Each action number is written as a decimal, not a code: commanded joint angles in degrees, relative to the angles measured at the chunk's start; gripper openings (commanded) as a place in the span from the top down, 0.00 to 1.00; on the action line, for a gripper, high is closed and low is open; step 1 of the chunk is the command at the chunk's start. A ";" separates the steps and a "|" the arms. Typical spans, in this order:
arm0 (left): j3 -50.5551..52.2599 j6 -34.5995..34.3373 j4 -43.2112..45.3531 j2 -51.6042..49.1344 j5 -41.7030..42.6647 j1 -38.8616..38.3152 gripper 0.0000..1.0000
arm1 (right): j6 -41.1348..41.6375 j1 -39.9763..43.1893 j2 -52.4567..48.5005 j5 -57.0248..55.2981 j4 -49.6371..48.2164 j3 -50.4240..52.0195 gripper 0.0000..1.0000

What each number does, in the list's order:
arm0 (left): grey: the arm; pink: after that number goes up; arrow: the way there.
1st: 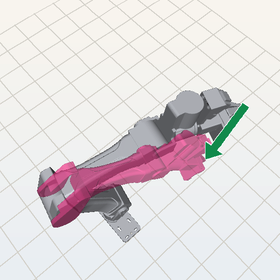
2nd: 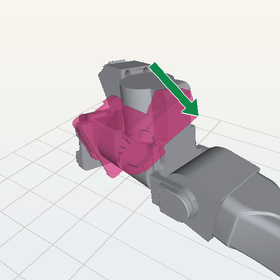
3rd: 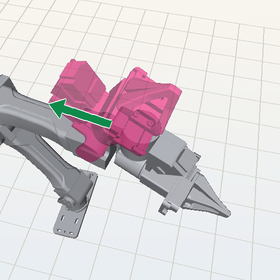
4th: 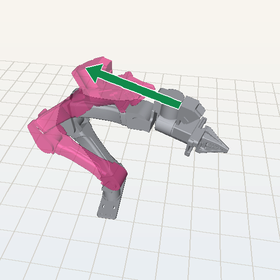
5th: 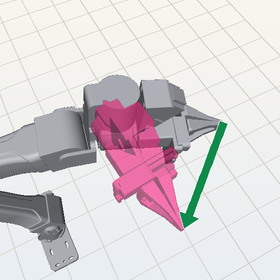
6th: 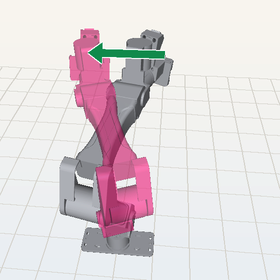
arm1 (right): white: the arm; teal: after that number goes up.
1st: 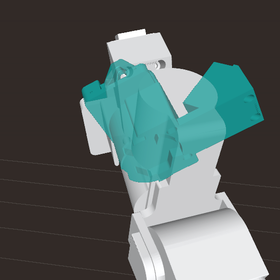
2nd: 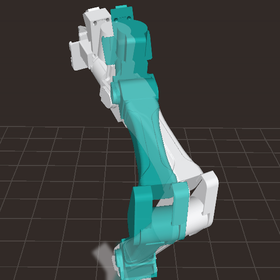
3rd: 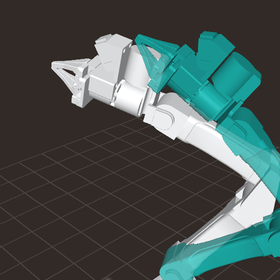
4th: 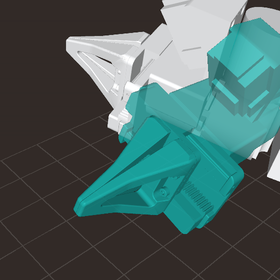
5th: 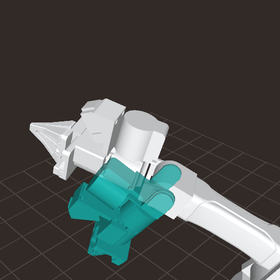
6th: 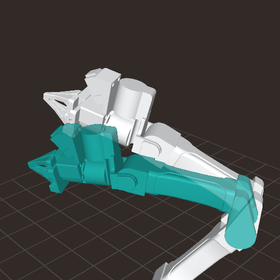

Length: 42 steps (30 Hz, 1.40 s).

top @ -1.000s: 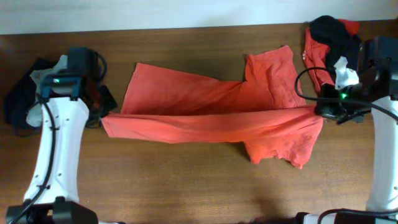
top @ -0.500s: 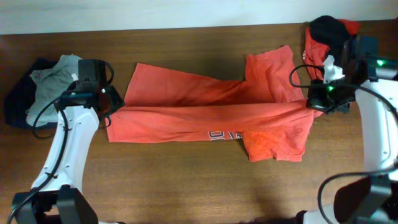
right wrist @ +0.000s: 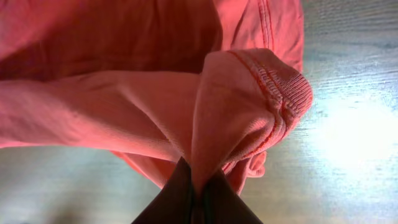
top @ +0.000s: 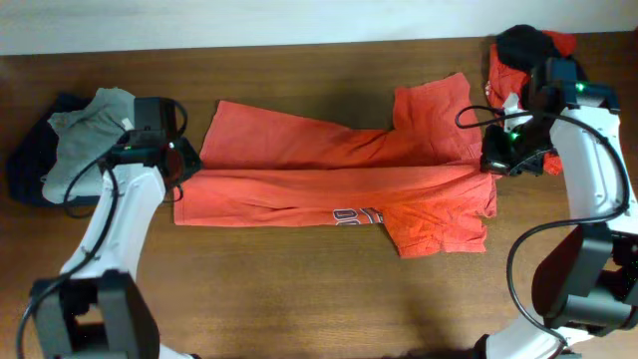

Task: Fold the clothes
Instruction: 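Hold the t-shirt hem corners with both grippers on the table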

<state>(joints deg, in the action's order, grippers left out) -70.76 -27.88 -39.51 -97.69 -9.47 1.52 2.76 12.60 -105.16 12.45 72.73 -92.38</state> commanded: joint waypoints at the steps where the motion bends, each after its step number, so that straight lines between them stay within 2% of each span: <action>1: 0.42 0.50 0.24 -3.76 -0.70 -0.02 1.00 | 0.70 -0.20 -0.24 -1.38 -0.68 0.35 0.96; 7: 0.42 0.46 0.24 -7.48 0.31 -0.02 0.99 | 1.36 -0.20 -0.24 -2.64 -0.87 1.77 0.96; 14: 0.42 0.52 -0.26 -6.40 1.01 -0.02 1.00 | 2.16 -0.15 0.59 -1.49 -0.11 2.45 0.96; 28: 0.44 0.55 -10.23 13.16 1.31 -0.02 1.00 | 2.14 -0.20 14.75 0.59 9.84 1.40 0.96; 34: 0.46 0.57 -13.05 14.86 1.07 -0.02 1.00 | 2.14 -0.20 15.34 0.37 9.44 1.49 0.96; 42: 0.46 0.55 -11.52 14.78 1.07 -0.02 1.00 | 2.12 -0.22 10.25 0.42 1.55 2.19 0.96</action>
<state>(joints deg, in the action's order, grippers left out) -70.37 -27.88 -51.37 -83.02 -8.32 1.52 4.54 12.60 -92.62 12.47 75.66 -90.21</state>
